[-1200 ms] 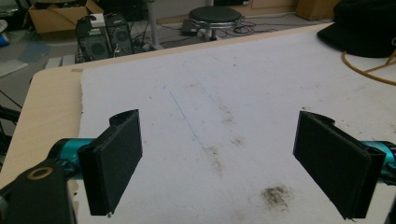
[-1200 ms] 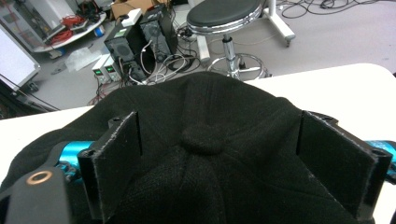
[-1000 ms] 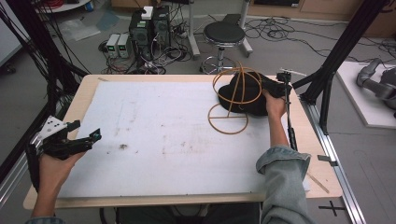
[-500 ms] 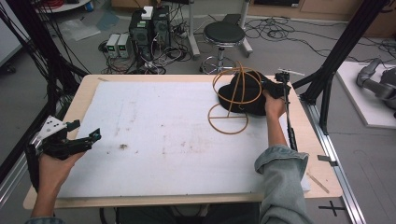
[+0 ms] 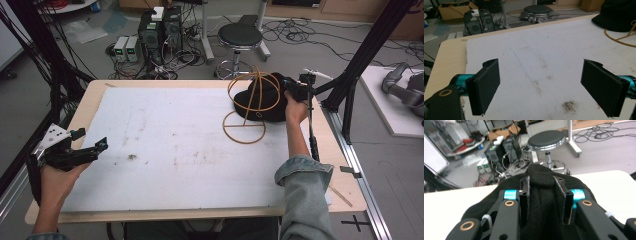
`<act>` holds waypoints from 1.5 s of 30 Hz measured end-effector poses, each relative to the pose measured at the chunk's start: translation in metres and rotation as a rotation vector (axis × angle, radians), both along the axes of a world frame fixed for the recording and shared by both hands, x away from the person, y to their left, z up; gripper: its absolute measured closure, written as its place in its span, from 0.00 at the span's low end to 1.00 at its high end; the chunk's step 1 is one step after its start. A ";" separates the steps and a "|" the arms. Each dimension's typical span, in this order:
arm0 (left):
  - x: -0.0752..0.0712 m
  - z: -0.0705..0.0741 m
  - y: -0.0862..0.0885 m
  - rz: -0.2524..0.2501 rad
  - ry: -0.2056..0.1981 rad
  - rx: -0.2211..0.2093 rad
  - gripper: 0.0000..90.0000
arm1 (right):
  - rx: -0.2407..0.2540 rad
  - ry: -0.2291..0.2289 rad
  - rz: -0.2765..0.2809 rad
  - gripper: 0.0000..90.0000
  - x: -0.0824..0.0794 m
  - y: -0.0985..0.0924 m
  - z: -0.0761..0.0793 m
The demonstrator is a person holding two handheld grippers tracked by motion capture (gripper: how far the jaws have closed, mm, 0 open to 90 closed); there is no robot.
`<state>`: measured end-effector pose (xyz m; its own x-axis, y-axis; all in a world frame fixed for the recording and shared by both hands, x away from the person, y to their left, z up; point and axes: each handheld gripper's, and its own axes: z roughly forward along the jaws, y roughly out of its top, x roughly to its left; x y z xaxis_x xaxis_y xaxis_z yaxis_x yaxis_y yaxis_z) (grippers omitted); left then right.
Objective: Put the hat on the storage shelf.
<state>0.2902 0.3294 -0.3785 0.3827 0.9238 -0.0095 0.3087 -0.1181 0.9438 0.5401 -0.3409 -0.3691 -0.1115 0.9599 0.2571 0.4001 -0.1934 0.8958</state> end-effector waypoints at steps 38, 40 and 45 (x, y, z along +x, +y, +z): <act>-0.003 0.006 0.001 -0.001 -0.016 -0.002 0.18 | -0.005 -0.274 -0.100 0.79 -0.030 -0.018 0.118; -0.003 0.006 0.002 -0.002 -0.018 -0.003 0.18 | -0.004 -0.281 -0.102 0.79 -0.031 -0.018 0.126; -0.004 0.007 0.002 0.001 -0.020 -0.008 0.18 | 0.007 -0.314 -0.121 0.79 -0.033 -0.021 0.147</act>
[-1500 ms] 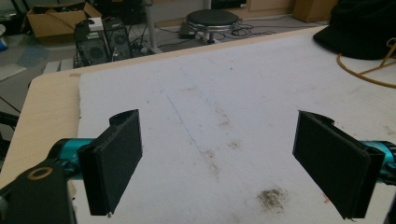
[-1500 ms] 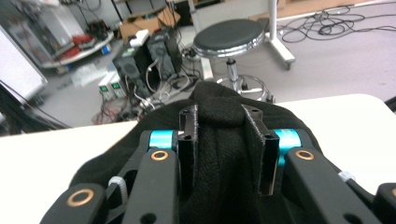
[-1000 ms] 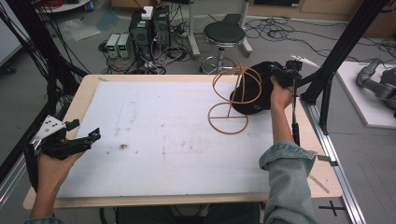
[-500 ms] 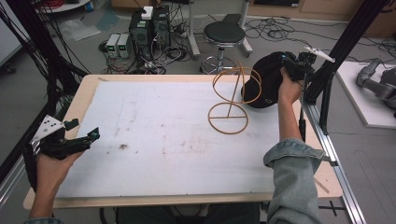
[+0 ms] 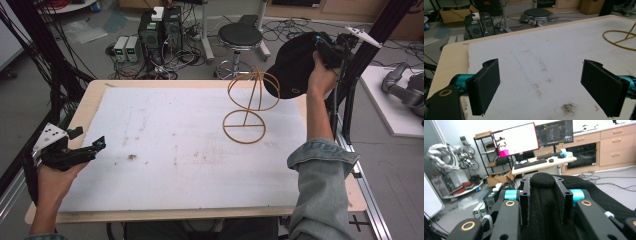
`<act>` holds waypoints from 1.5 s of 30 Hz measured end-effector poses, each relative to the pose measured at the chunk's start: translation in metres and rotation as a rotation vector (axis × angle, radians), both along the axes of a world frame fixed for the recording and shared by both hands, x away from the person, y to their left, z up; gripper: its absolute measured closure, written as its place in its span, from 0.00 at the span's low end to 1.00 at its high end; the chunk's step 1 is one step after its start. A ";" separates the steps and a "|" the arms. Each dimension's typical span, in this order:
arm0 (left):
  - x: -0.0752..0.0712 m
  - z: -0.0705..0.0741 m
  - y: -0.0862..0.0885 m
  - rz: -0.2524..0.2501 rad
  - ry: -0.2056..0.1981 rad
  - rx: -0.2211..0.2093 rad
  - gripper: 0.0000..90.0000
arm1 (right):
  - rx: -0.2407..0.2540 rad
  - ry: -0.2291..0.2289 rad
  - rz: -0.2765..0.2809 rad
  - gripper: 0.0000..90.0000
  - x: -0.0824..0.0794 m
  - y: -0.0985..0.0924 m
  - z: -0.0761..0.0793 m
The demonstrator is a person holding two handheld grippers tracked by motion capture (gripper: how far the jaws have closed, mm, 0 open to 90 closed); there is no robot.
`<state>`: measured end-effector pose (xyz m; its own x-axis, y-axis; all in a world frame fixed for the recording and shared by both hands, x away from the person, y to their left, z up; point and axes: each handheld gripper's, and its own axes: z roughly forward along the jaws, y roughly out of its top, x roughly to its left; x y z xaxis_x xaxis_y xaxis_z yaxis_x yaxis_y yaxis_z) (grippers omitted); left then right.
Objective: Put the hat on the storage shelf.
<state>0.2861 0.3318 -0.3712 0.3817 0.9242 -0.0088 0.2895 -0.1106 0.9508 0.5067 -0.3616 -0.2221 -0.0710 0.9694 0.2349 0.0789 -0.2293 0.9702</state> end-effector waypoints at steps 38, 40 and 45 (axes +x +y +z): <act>-0.003 0.008 -0.002 -0.020 -0.026 -0.007 0.18 | 0.135 -0.223 0.121 0.79 -0.050 0.018 0.109; -0.003 0.008 -0.002 -0.020 -0.026 -0.005 0.18 | 0.132 -0.225 0.134 0.79 -0.052 0.021 0.111; -0.004 0.009 -0.002 -0.022 -0.030 -0.008 0.18 | 0.125 -0.220 0.162 0.79 -0.055 0.028 0.111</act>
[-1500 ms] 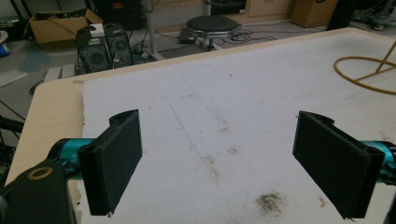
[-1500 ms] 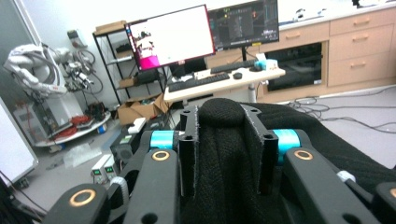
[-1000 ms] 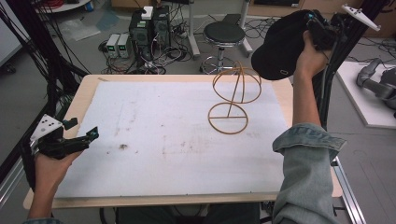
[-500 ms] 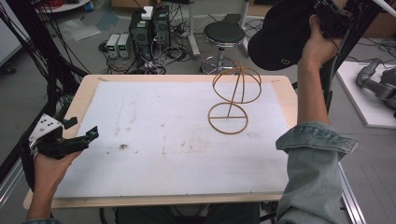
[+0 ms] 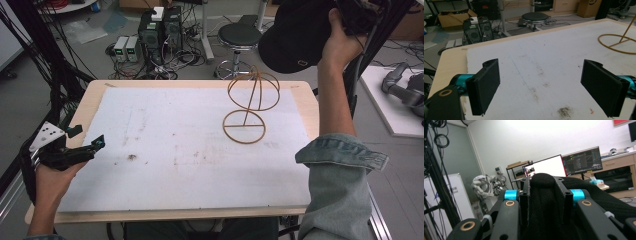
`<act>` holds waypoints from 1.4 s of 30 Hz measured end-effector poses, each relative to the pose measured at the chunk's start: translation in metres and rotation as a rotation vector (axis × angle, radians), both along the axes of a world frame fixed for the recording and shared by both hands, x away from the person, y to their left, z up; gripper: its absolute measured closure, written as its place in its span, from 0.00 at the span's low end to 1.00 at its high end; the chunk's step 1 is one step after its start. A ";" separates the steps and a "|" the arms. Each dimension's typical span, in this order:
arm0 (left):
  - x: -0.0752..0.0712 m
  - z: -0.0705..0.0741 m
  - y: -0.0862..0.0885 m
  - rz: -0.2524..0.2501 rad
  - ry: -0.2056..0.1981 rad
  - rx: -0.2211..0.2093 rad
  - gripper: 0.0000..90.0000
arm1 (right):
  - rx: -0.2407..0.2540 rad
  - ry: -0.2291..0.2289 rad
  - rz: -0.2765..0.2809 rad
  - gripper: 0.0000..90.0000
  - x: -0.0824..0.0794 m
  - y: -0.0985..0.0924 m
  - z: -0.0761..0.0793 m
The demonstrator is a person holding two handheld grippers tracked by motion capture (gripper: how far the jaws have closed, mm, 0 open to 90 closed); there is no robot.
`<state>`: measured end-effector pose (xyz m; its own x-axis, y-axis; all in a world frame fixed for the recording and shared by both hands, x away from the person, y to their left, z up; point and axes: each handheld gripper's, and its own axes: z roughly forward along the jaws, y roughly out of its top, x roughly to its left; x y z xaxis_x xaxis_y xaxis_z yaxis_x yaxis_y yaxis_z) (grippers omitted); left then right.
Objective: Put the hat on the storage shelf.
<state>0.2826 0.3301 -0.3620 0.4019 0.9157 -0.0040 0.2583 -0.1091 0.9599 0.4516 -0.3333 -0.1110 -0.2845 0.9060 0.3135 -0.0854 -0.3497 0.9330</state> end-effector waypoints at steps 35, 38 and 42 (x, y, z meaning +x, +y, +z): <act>-0.002 0.003 0.001 0.008 -0.008 0.004 0.18 | 0.058 0.122 0.301 0.78 -0.011 0.054 -0.035; -0.002 0.003 0.001 0.007 -0.009 0.004 0.18 | 0.045 0.144 0.306 0.78 -0.009 0.057 -0.043; -0.002 0.004 0.001 0.007 -0.010 0.003 0.18 | 0.028 0.163 0.307 0.78 -0.007 0.061 -0.053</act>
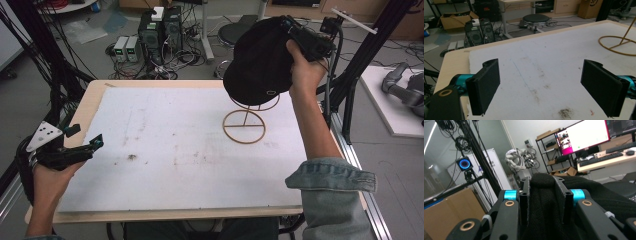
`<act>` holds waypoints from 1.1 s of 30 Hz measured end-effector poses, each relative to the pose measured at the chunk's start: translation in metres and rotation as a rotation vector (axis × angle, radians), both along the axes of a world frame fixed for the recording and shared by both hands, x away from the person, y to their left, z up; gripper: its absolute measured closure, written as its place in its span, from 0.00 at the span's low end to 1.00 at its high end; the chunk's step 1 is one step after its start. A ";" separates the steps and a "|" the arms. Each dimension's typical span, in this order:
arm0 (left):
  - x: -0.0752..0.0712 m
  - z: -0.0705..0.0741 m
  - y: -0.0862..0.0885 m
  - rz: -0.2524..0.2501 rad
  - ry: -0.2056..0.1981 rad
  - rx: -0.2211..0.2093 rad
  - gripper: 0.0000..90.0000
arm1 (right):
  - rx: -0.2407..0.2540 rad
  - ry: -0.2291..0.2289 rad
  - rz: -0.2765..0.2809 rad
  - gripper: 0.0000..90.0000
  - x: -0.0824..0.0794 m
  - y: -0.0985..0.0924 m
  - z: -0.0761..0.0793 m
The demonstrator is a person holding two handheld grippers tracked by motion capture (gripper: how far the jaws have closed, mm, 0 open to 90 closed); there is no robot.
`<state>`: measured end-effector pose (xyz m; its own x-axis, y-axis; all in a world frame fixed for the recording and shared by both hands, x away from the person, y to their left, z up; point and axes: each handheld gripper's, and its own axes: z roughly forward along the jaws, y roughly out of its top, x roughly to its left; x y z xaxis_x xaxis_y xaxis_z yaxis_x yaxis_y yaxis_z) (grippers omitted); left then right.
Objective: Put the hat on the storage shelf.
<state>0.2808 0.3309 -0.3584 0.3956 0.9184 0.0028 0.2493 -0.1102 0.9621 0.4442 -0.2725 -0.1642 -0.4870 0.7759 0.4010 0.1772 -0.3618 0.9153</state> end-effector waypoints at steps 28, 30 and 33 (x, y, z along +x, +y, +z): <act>-0.001 0.002 0.000 -0.004 -0.005 0.001 0.18 | -0.184 0.112 0.009 0.77 0.000 0.017 -0.043; -0.001 0.002 0.000 -0.004 -0.004 0.000 0.18 | -0.189 0.111 0.005 0.77 0.000 0.016 -0.047; -0.001 0.002 0.000 -0.005 -0.002 0.003 0.18 | -0.196 0.118 0.006 0.77 -0.001 0.015 -0.052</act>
